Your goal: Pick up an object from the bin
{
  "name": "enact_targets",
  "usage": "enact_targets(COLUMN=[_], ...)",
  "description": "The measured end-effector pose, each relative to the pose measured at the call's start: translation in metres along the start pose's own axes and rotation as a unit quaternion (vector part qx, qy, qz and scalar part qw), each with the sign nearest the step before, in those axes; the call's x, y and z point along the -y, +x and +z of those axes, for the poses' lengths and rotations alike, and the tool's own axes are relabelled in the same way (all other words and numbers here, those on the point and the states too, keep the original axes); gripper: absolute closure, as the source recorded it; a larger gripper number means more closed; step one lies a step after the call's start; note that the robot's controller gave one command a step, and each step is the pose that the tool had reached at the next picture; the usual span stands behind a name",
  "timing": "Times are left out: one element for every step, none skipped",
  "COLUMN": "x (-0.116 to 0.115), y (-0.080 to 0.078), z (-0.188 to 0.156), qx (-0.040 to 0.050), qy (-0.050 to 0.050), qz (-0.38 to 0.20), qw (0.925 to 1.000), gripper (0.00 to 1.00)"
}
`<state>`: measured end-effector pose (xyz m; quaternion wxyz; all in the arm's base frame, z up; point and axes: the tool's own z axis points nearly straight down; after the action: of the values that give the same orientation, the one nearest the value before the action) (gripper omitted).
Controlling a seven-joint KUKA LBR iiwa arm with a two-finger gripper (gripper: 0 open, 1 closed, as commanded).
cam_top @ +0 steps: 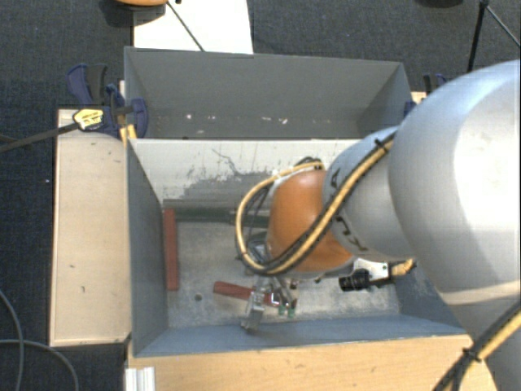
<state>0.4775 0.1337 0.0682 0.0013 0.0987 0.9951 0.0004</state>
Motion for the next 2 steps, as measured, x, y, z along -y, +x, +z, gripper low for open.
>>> enact_targets(x=[0.0028, 0.0028], y=[0.0000, 0.0000], z=[-0.0019, -0.0019], qx=[-0.0007, -0.0007], qy=[0.000, 0.000], qz=[0.006, 0.006], qw=[1.0000, 1.0000], gripper=[1.00, 1.00])
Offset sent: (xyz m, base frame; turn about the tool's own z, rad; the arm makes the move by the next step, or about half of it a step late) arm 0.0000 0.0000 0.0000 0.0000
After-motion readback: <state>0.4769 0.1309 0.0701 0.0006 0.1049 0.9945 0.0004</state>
